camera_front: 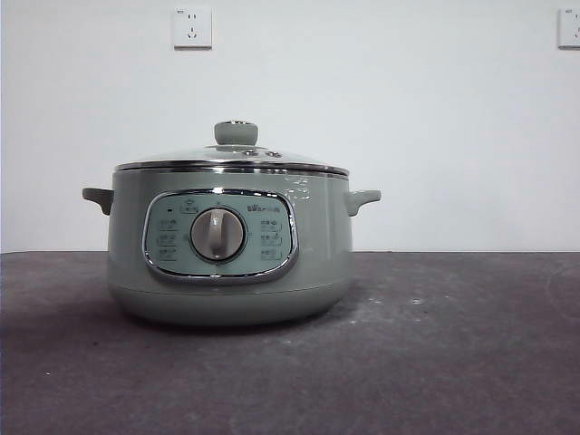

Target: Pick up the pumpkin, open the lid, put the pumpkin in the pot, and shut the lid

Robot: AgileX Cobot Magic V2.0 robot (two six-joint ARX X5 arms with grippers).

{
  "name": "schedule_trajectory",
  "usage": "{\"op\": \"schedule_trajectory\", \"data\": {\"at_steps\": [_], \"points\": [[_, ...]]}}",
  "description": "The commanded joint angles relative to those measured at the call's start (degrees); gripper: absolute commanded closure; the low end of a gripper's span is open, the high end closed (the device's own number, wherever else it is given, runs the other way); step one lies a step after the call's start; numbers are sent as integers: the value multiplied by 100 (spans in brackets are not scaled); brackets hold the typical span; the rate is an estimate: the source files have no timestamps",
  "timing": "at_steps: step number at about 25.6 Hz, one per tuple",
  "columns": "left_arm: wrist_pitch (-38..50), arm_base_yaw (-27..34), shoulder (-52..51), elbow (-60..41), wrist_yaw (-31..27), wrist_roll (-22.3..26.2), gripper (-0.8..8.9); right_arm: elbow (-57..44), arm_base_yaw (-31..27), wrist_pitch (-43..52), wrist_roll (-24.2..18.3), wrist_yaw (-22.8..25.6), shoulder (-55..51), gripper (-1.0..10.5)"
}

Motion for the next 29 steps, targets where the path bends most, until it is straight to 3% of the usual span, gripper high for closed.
{"op": "schedule_trajectory", "data": {"at_steps": [1, 27, 29], "points": [[-59, -17, -4, 15, 22, 46, 822, -20, 4, -92, -96, -4, 13, 953], [31, -4, -2, 15, -46, 50, 817, -20, 2, -90, 42, 33, -107, 946], [144, 103, -83, 13, -245, 275, 817, -20, 2, -90, 44, 33, -109, 946]]}}
